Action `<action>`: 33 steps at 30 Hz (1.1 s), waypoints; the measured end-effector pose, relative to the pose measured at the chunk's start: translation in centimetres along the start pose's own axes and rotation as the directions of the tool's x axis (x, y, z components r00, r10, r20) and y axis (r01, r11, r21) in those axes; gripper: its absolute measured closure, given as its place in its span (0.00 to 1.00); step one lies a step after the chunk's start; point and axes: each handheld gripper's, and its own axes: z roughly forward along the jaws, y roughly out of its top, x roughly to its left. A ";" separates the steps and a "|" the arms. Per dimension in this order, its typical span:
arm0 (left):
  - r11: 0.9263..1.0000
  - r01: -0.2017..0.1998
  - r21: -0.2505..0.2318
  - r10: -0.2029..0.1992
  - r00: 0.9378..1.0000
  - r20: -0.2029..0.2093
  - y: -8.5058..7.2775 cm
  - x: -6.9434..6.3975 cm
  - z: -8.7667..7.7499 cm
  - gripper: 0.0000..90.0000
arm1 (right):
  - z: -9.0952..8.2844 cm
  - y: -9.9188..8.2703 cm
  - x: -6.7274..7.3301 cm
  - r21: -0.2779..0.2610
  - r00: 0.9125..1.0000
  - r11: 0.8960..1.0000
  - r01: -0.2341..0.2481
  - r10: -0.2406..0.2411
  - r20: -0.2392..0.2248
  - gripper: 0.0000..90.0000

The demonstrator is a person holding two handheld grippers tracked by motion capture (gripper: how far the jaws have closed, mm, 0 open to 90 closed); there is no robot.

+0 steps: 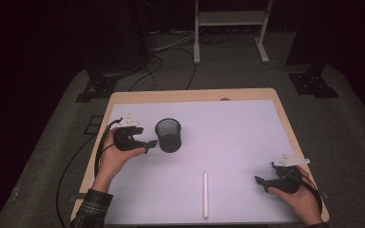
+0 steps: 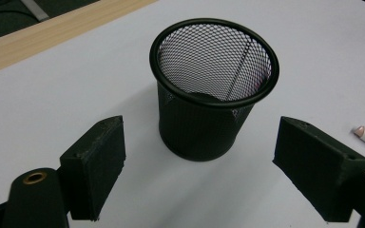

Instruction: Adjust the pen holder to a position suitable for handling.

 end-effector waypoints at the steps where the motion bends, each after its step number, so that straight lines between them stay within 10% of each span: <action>1: 1.000 0.004 -0.004 -0.004 1.000 0.005 0.2 0.0 0.1 0.20 | 0.0 0.0 0.0 0.000 1.000 1.000 0.000 0.000 0.000 0.10; 33: 0.998 0.028 0.057 -0.028 1.000 -0.006 4.5 1.4 3.8 0.49 | 0.0 0.0 0.0 0.000 1.000 1.000 0.000 0.000 0.000 0.10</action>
